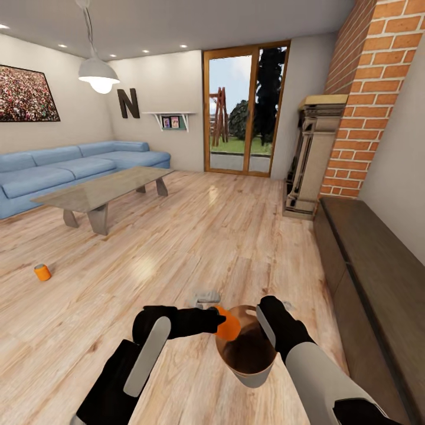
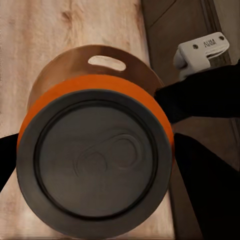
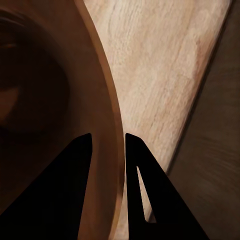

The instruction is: Put the three can of soda from the living room inside the tash can in the kitchen.

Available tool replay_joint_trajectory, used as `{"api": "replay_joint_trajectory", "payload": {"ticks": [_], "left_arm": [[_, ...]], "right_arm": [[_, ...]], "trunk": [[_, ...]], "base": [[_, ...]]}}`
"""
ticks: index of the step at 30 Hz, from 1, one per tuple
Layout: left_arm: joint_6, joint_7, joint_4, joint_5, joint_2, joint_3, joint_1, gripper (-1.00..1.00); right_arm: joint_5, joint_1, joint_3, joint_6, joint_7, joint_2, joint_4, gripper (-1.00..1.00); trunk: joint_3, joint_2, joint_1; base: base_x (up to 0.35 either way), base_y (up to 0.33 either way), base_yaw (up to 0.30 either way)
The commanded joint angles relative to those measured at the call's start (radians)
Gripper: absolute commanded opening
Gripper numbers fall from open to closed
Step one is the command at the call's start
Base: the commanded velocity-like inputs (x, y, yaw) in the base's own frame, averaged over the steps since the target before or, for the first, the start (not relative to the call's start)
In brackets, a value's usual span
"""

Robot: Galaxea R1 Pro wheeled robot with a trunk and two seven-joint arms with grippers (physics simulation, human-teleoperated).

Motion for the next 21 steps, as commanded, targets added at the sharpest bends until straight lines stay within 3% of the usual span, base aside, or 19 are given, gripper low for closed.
{"api": "replay_joint_trajectory", "payload": {"ticks": [1, 8, 14, 21], "left_arm": [[0.000, 0.001, 0.006, 0.000, -0.001, -0.002, 0.000, -1.00], [-0.030, 0.006, 0.108, -0.005, -0.008, -0.028, -0.003, -1.00], [-0.081, 0.008, 0.150, -0.007, -0.011, -0.043, -0.003, -1.00], [-0.157, 0.050, 0.192, -0.006, -0.013, -0.094, -0.003, -1.00]], "right_arm": [[0.000, 0.000, 0.000, 0.000, 0.000, 0.001, 0.000, -1.00], [-0.002, 0.000, 0.001, 0.000, 0.000, 0.021, -0.001, -1.00], [-0.006, 0.000, 0.002, 0.001, 0.001, 0.021, -0.001, -1.00], [-0.009, 0.000, 0.003, 0.001, 0.004, 0.021, -0.001, -1.00]], "trunk": [[0.000, 0.000, 0.000], [0.000, 0.000, 0.000], [0.000, 0.000, 0.000], [0.000, 0.000, 0.000]], "base": [[0.000, 0.000, 0.000], [0.000, 0.000, 0.000], [0.000, 0.000, 0.000], [0.000, 0.000, 0.000]]}}
